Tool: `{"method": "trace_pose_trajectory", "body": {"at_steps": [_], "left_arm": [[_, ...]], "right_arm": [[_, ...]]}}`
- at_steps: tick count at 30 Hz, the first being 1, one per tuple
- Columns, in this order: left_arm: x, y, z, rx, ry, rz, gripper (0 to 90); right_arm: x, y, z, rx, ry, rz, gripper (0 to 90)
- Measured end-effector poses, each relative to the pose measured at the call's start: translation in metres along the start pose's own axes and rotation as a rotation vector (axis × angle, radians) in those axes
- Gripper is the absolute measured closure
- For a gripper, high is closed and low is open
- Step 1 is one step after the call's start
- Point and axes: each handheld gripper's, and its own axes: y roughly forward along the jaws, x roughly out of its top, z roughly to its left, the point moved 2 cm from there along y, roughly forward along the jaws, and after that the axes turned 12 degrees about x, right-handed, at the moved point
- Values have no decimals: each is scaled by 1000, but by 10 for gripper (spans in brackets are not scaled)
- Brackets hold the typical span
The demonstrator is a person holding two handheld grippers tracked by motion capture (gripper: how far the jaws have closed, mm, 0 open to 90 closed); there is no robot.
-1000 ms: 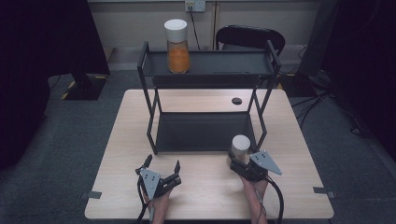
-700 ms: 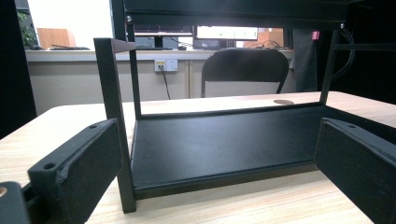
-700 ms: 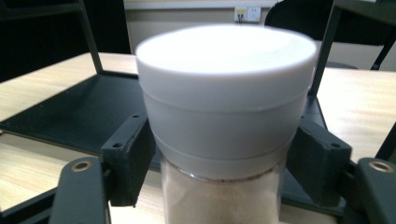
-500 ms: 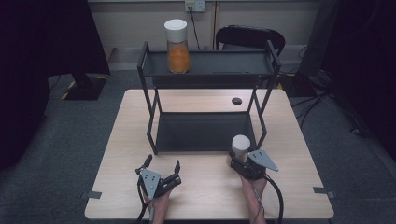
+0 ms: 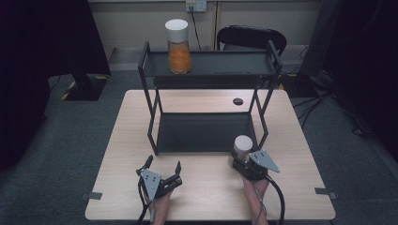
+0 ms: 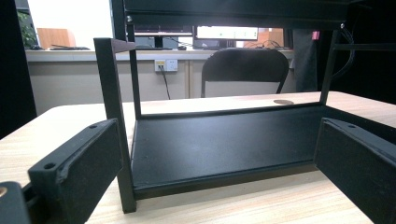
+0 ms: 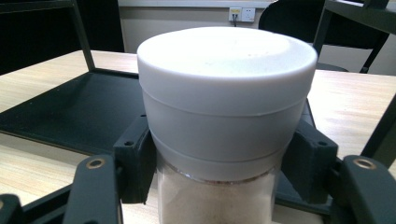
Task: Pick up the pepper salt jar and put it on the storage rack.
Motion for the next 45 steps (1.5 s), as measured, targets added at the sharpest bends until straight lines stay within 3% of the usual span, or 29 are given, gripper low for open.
{"method": "trace_pose_trajectory", "body": {"at_steps": [17,45], "left_arm": [[0,0,0,0,-1,0,5],[0,0,0,0,-1,0,4]], "right_arm": [[9,-10,-2,-2,-27,-14,356],[38,-25,6,43,-53,-103,355]]}}
